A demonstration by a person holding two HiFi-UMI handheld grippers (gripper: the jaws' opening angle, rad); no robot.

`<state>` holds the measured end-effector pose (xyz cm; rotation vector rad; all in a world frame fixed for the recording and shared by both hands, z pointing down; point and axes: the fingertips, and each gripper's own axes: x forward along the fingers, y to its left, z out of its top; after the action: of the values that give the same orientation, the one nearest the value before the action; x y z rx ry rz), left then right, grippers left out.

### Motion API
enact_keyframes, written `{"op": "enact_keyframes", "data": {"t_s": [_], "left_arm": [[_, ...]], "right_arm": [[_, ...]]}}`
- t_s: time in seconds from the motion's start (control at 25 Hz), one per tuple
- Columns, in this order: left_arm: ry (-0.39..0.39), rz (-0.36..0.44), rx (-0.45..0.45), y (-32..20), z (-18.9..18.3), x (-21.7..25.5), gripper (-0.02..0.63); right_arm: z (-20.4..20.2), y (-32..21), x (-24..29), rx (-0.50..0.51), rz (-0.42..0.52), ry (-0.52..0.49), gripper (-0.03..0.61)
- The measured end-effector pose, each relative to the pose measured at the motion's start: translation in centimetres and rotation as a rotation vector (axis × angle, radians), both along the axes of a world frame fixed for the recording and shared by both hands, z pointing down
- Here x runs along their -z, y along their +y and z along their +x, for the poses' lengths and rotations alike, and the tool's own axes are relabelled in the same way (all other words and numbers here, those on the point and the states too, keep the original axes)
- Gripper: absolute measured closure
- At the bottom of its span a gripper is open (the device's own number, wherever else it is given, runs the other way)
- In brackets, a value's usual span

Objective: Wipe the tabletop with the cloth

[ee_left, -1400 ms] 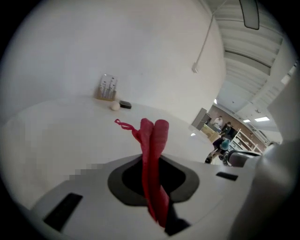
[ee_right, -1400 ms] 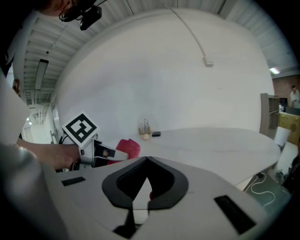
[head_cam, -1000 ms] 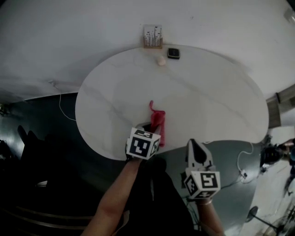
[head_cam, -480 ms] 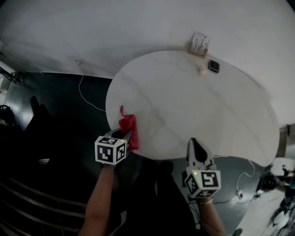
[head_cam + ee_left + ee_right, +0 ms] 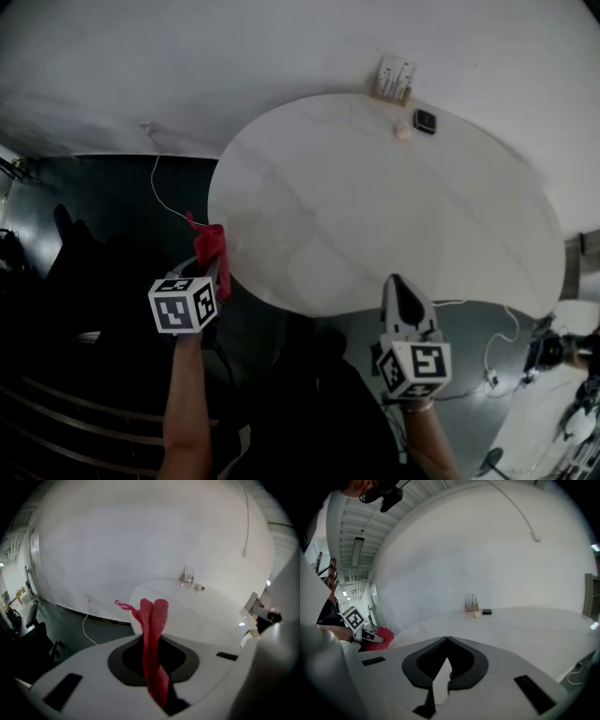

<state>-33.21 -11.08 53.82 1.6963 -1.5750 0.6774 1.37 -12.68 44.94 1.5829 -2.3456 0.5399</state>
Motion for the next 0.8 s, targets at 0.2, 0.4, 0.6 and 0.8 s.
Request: {"op": "enact_keyframes", "data": {"t_s": [0.2, 0.4, 0.6, 0.8], "left_arm": [[0.158, 0.060, -0.159, -2.3, 10.5, 2.6, 0.572], [0.319, 0.060, -0.375, -3.6, 25.3, 3.3, 0.572], [0.381, 0.035, -0.514, -4.5, 37.5, 2.6, 0.572], [0.304, -0.013, -0.577, -3.2, 43.8, -0.8, 0.572]], "right_arm": [[4.9, 1.6, -0.4, -0.083, 0.001, -0.007, 0.577], [10.7, 4.2, -0.9, -0.180, -0.014, -0.010, 0.577], [15.6, 6.2, -1.2, -0.267, -0.020, -0.003, 0.577], [18.4, 7.5, -1.5, -0.304, -0.027, 0.000, 0.577]]}}
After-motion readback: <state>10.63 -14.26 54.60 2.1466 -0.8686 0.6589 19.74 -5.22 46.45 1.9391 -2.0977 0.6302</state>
